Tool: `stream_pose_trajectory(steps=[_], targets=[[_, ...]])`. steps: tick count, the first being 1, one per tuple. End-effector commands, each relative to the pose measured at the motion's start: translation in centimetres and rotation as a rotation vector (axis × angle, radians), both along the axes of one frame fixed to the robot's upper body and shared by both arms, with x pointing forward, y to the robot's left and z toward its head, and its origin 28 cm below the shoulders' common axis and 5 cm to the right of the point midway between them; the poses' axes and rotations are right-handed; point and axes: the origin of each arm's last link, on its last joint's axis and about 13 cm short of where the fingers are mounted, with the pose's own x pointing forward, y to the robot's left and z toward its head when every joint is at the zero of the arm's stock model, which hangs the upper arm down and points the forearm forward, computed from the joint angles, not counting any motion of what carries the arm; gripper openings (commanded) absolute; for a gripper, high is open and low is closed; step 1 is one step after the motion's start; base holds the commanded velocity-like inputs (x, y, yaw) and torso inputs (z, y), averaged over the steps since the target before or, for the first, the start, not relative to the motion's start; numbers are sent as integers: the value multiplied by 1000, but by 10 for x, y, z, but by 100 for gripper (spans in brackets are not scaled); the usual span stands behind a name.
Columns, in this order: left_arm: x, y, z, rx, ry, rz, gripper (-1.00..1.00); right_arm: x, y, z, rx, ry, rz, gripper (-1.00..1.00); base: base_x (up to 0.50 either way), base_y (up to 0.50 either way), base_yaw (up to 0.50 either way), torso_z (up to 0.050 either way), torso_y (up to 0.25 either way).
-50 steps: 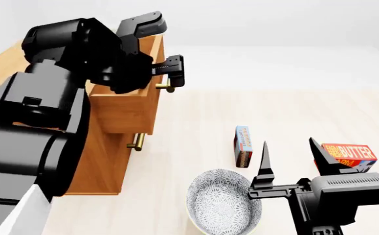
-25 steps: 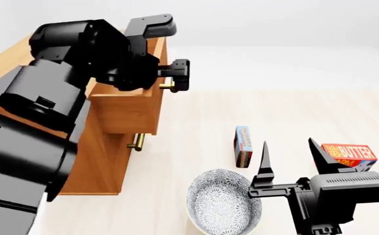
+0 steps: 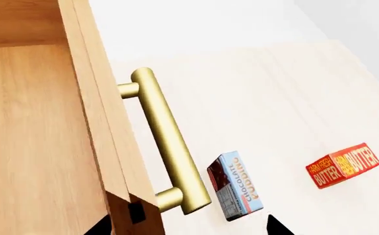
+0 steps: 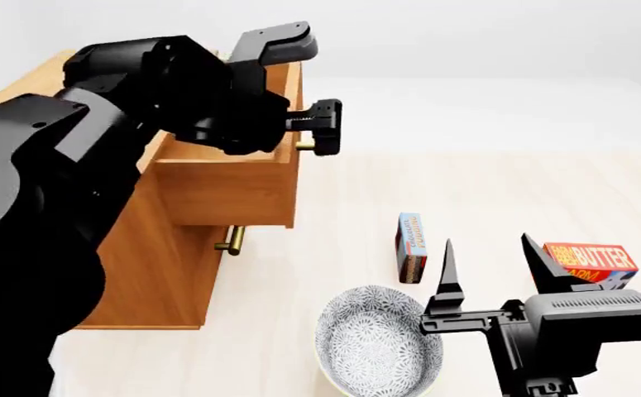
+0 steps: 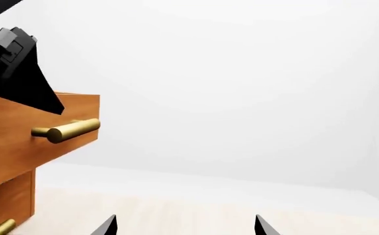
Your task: Put the chocolate pudding in the top drawer of the cabinet and close it.
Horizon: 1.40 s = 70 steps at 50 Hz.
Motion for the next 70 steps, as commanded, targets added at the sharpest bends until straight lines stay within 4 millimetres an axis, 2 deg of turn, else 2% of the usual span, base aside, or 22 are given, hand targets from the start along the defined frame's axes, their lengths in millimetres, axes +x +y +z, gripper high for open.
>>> stream_pose_trajectory(steps=[1, 13, 33, 54, 70], targets=[[-3, -18, 3, -177, 18, -95, 100, -1, -1, -1, 3, 1, 0, 100, 0, 0, 0, 0, 0], [-4, -22, -2, -180, 17, -115, 100, -2, -3, -2, 6, 4, -2, 100, 0, 0, 0, 0, 0], [-8, -37, -23, -163, 49, -178, 100, 0, -6, -3, 17, 15, -8, 100, 0, 0, 0, 0, 0], [-14, -51, -24, -192, 52, -253, 100, 1, -6, -6, 22, 27, -6, 100, 0, 0, -1, 0, 0], [-16, -58, -12, -215, 9, -289, 100, 1, -6, -7, 19, 31, -2, 100, -1, 0, -1, 0, 0]])
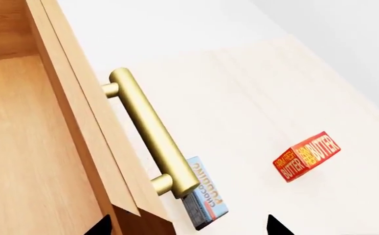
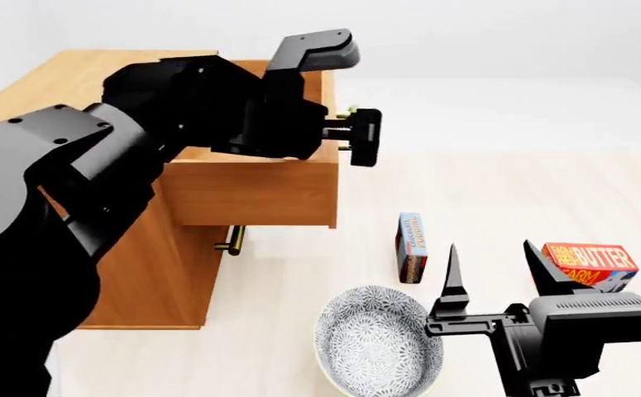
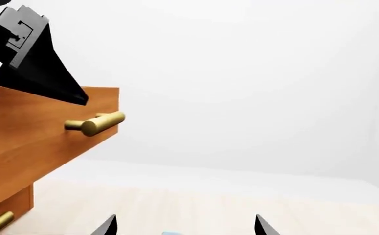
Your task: Put the chocolate pudding in the top drawer of the cabinet and close it.
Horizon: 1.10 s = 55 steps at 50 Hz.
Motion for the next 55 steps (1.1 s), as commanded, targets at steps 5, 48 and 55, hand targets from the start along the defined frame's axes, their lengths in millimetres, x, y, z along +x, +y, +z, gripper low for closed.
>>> stream_pose_trajectory(steps=[5, 48, 55], targets=[[-10, -26, 4, -161, 48, -138, 100, 0, 1, 0, -4, -1, 4, 100, -2, -1, -1, 0, 0], [-33, 30, 57, 59, -559, 92, 100, -2, 7, 8, -28, -32, 1, 100, 0, 0, 0, 0, 0], [-57, 38, 39, 34, -632, 105, 100, -2, 8, 8, -31, -31, 3, 100, 0, 0, 0, 0, 0]])
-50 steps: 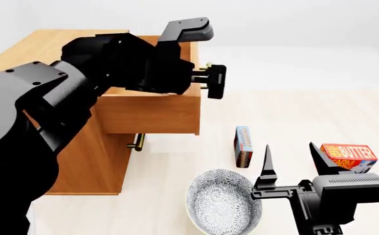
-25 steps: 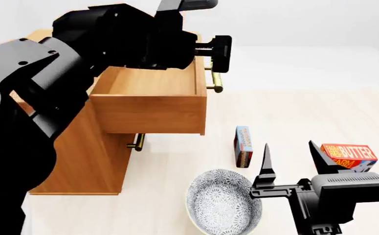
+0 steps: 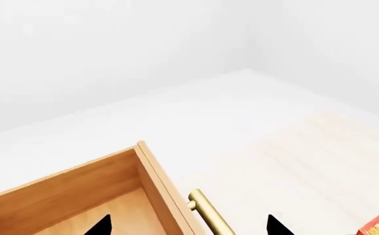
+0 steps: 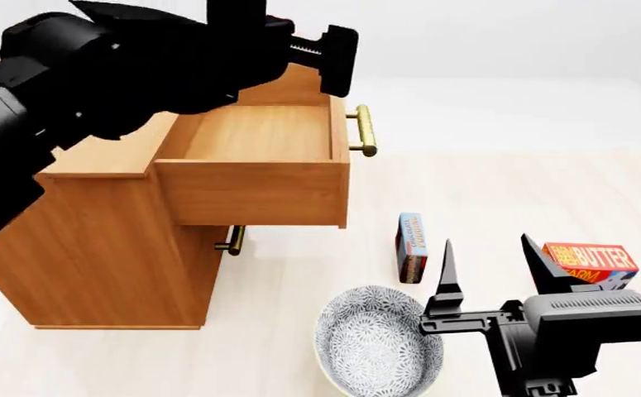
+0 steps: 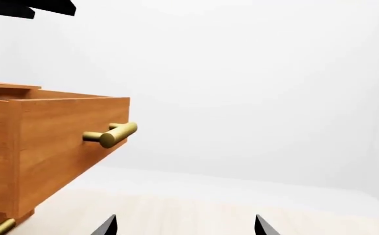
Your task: Put the chocolate pudding in the top drawer of the cabinet and close it.
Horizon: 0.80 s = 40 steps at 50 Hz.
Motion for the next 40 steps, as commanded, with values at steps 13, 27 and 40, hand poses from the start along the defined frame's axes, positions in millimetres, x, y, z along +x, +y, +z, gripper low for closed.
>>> stream_pose_trajectory(steps=[13, 27, 40], targets=[[-89, 34, -39, -98, -341, 90, 100, 5, 3, -3, -6, 10, 3, 100, 0, 0, 0, 0, 0], [-160, 46, -67, -132, -472, 105, 100, 2, 4, -2, -11, 4, 8, 100, 0, 0, 0, 0, 0], [-198, 61, -109, -125, -553, 172, 100, 5, 7, -4, -26, 20, 12, 100, 0, 0, 0, 0, 0]])
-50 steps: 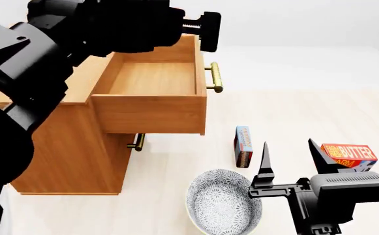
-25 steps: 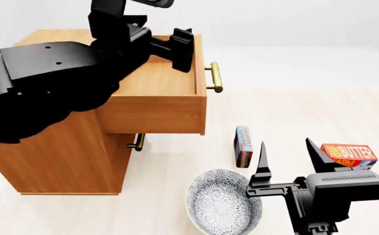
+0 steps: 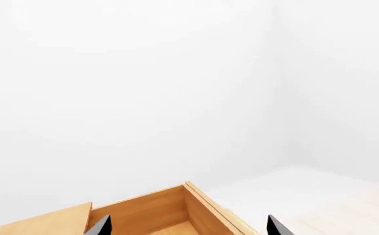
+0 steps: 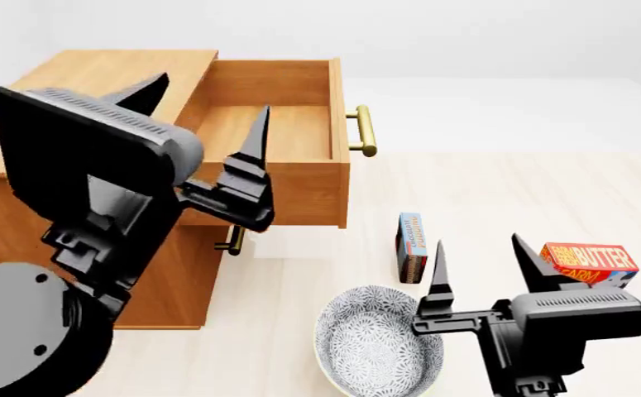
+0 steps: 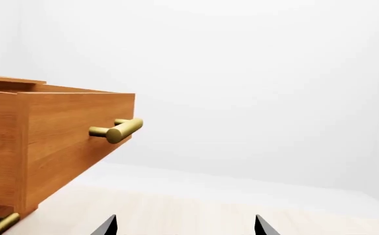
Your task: Put the chocolate pudding in the top drawer of the cabinet and close it.
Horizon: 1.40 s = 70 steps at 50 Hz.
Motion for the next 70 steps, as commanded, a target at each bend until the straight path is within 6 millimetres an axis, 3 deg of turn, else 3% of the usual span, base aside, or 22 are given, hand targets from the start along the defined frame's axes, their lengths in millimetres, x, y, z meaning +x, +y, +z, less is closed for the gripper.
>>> stream_pose_trajectory(steps=[1, 12, 21, 28, 38, 54, 70], targets=[[-41, 12, -29, -31, -69, 32, 100, 2, 3, -1, -14, 10, 2, 100, 0, 0, 0, 0, 0], [-55, 23, -52, -61, -102, 57, 100, 16, 6, 7, -41, 53, -29, 100, 0, 0, 0, 0, 0], [-60, 31, -60, -100, -115, 78, 100, 37, 7, 33, -31, 224, -60, 100, 0, 0, 0, 0, 0], [-67, 32, -64, -127, -123, 81, 100, 59, 8, 45, 14, 367, 14, 100, 0, 0, 0, 0, 0], [-68, 33, -70, -135, -118, 82, 100, 96, 10, 47, -91, 472, 26, 100, 0, 0, 0, 0, 0], [-63, 36, -80, -152, -85, 95, 100, 160, 13, 31, -127, 611, -21, 100, 0, 0, 0, 0, 0], [-62, 37, -86, -154, -69, 110, 100, 181, 14, -1, -104, 711, -18, 100, 0, 0, 0, 0, 0]])
